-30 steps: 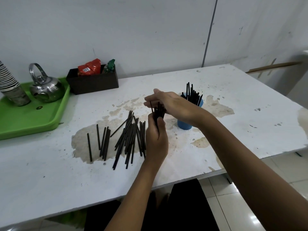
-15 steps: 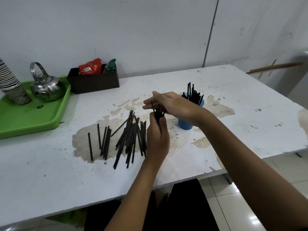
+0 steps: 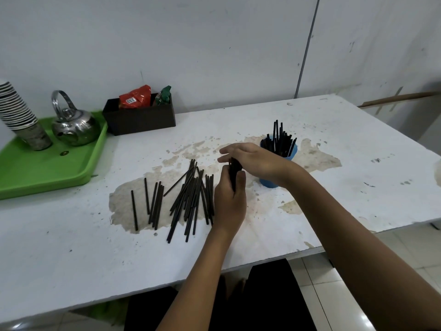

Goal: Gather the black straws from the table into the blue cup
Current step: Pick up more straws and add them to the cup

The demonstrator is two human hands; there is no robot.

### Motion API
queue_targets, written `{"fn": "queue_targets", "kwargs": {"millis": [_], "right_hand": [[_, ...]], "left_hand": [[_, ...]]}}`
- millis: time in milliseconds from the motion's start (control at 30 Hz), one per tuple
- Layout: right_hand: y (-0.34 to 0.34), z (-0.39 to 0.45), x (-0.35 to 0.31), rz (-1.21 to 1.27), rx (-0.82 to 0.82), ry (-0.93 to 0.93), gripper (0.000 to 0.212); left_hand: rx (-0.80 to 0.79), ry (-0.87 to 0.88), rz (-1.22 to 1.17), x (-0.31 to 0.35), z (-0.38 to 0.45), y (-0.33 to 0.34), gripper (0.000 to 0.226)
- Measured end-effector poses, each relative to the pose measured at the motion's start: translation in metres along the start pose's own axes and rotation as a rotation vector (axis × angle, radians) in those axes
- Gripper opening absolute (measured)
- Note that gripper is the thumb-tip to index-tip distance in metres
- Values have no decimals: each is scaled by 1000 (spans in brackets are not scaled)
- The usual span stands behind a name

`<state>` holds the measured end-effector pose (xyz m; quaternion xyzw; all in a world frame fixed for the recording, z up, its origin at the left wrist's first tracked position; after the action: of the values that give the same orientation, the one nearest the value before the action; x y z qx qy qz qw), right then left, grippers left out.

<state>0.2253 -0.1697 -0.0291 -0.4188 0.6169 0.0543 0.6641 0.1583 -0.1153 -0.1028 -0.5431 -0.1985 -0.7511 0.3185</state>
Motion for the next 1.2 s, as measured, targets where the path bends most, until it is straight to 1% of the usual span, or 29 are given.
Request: {"fn": "queue_targets", "kwargs": {"millis": [100, 200, 267, 333, 433, 467, 533, 600, 633, 667, 700, 733, 800, 867, 933, 967, 1067, 1133, 1200], "right_hand": [[-3, -2, 1, 68, 51, -45, 42], [-1, -4, 3, 141, 39, -67, 49], [1, -7, 3, 134, 8, -75, 53], [3, -12, 4, 91, -8, -90, 55], [7, -17, 6, 1, 9, -108, 52], [8, -18, 6, -26, 17, -120, 52], [10, -20, 4, -99, 38, -168, 61], [11, -25, 1, -214, 67, -258, 63], [11, -29, -2, -239, 111, -325, 59], [8, -33, -5, -221, 190, -398, 53], [4, -40, -9, -170, 304, -468, 46], [-2, -46, -11, -122, 443, -546, 39], [-15, -60, -9, -96, 734, -690, 27], [-26, -70, 0, -90, 937, -732, 13], [-35, -77, 11, -75, 1052, -685, 3], [-39, -79, 18, -68, 1099, -652, 4], [-50, -80, 42, -28, 1227, -553, 22], [-54, -76, 59, 48, 1263, -456, 35], [-56, -71, 77, 111, 1260, -369, 46]], "left_hand": [[22, -11, -75, 2, 1, -2, 19], [42, -21, -111, 3, 2, -3, 16], [47, -23, -109, 6, 1, -4, 13], [48, -38, -140, 7, 1, -4, 12], [57, -74, -160, 3, 2, -5, 25], [64, -75, -141, 2, 2, -5, 25], [73, -61, -101, 0, 4, -6, 21], [64, -59, -91, -1, 4, -6, 18], [57, -59, -83, -1, 3, -6, 18], [54, -63, -73, -2, 3, -6, 15], [55, -75, -64, -3, 3, -5, 12], [65, -96, -60, -5, 3, -5, 14], [77, -140, -77, -8, 5, -4, 26], [47, -152, -100, -6, 7, -2, 30], [16, -158, -111, -3, 9, -2, 28], [18, -164, -114, -1, 10, -2, 28], [60, -186, -175, 9, 19, -2, 29], [101, -196, -263, 19, 28, 0, 31], [132, -186, -332, 30, 38, 2, 32]]}}
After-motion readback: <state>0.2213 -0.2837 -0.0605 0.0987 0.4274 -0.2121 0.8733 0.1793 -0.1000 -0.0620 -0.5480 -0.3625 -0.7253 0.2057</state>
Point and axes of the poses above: each hand's wrist, its own z-axis towards the middle knuckle, its own y-axis out of the palm, x = y × z, the point moved 5 cm from there along z, towards the middle knuckle, and after that the axes turned 10 degrees about x, right-handed, at the moved point
